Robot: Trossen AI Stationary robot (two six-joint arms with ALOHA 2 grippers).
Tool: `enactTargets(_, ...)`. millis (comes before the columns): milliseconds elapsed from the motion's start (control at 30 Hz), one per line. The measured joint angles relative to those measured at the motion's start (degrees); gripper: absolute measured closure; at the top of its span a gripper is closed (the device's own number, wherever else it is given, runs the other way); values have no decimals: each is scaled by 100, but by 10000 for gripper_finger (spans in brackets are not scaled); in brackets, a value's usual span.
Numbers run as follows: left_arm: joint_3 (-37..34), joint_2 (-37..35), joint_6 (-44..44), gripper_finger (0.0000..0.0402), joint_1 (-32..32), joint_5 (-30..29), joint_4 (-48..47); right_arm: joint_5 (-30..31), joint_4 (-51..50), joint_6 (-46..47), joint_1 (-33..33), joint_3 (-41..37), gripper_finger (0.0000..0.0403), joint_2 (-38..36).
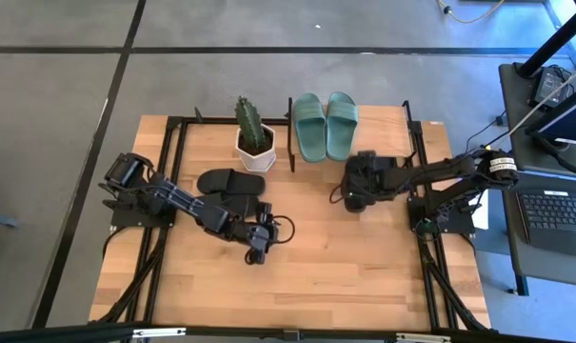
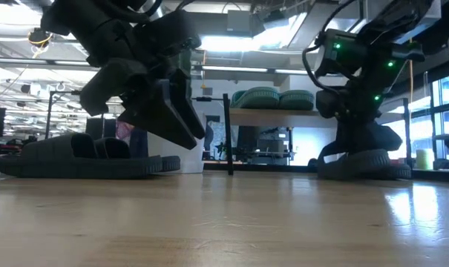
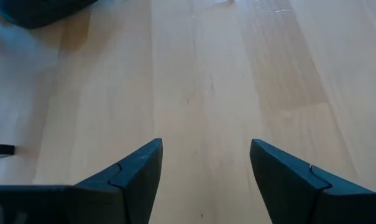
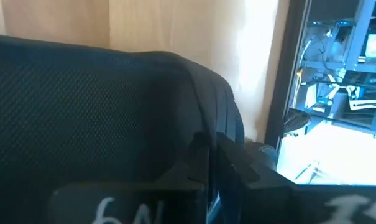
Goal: Pick and place slides into the shelf
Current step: Put the black slipper under the shelf
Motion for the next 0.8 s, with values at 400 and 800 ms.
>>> enactTargets(400,0,0,-24,166,57,2,1,-138,1097,-652,-227,-813,390,-31)
enactTargets(800,0,0,-33,166,64,-2,45,217,953,-1227,-236,-759,389,-15)
